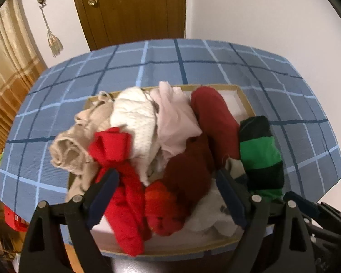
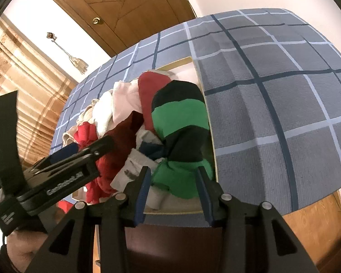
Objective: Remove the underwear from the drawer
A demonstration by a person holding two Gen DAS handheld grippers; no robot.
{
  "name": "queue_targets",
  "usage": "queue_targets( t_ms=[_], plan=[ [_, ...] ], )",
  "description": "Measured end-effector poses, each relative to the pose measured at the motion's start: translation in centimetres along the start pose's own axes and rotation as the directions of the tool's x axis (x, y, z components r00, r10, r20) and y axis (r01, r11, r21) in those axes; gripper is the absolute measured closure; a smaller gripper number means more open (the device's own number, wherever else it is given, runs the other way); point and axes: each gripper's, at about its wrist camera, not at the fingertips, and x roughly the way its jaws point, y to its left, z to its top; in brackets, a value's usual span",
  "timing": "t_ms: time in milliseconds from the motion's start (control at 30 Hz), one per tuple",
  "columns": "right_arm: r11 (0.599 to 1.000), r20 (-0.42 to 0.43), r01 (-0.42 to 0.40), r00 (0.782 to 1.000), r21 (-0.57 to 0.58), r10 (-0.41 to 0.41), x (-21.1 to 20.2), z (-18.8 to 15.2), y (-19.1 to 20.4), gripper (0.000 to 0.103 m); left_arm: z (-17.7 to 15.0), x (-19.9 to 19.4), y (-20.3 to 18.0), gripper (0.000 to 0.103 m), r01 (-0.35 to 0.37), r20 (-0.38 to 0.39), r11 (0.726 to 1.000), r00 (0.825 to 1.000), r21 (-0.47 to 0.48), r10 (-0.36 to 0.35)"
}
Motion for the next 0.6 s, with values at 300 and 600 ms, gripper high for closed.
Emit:
queue_targets(
  t_ms=[300,600],
  plan=[
    [1.0,0.044,-0.02,0.999,-0.01,0.02,-1.2,-1.6,1.3,0.058,-1.7,-3.3,1.3,0.01,0.005,0.03,0.999,1.0,-0.033,-0.004],
    [0.999,0.091,0.001,0.996,-0.045,0.003,-2.7,-3.5,2.3,0.058,-4.3,-5.3,1.9,0.008,0.007,0.048,0.999,0.999,-0.037,-0.006]
  ],
)
